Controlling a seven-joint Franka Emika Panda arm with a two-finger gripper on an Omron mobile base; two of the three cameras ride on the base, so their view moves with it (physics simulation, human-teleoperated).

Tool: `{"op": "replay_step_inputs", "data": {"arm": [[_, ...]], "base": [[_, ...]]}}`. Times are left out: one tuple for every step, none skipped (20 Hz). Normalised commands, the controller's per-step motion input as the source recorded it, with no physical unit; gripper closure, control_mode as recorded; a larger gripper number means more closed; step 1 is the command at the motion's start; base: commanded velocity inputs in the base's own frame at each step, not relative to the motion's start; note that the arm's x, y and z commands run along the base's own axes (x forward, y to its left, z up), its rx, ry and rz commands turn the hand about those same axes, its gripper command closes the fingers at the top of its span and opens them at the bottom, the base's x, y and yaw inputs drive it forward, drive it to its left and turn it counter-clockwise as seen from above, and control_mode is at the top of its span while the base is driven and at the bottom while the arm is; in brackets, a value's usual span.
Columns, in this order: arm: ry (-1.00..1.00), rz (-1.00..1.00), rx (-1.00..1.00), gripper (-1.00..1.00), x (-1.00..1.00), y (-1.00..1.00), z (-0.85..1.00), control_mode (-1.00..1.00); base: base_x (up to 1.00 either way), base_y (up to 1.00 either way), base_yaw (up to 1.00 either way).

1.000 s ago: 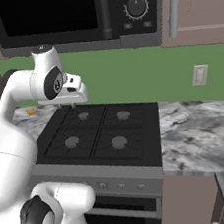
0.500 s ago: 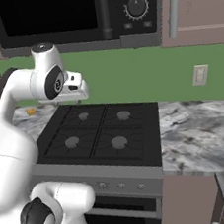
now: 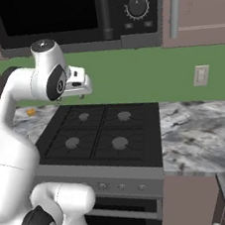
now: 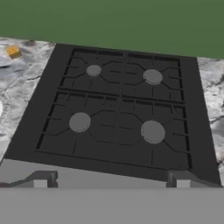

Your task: Pick the squash from the counter and place it in the microwave. Then turn on the microwave.

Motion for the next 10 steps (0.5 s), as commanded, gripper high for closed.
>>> {"op": "replay_step_inputs", "data": {"arm": [[-0.15, 0.01, 0.0, -1.0, -0.2, -0.19, 0.24, -1.0], [-0.13, 0.01, 0.0, -1.0, -0.18, -0.19, 0.24, -1.0], [-0.12, 0.0, 0.0, -1.0, -0.16, -0.17, 0.22, -1.0], [-0.12, 0.0, 0.0, -1.0, -0.2, -0.2, 0.22, -1.0], [-0.11, 0.0, 0.0, -1.0, -0.21, -0.2, 0.22, -1.0], [-0.1, 0.0, 0.0, -1.0, -0.24, -0.19, 0.21, -1.0], [-0.09, 0.0, 0.0, -1.0, -0.26, -0.19, 0.2, -1.0], [-0.08, 0.0, 0.01, -1.0, -0.29, -0.19, 0.2, -1.0], [-0.07, 0.0, 0.01, -1.0, -0.29, -0.19, 0.19, -1.0], [-0.09, 0.0, 0.01, -1.0, -0.3, -0.17, 0.15, -1.0]], "base": [[0.0, 0.0, 0.0], [0.0, 0.0, 0.0], [0.0, 0.0, 0.0], [0.0, 0.0, 0.0], [0.0, 0.0, 0.0], [0.0, 0.0, 0.0], [0.0, 0.0, 0.0], [0.0, 0.0, 0.0], [0.0, 0.0, 0.0], [0.0, 0.0, 0.0]]}}
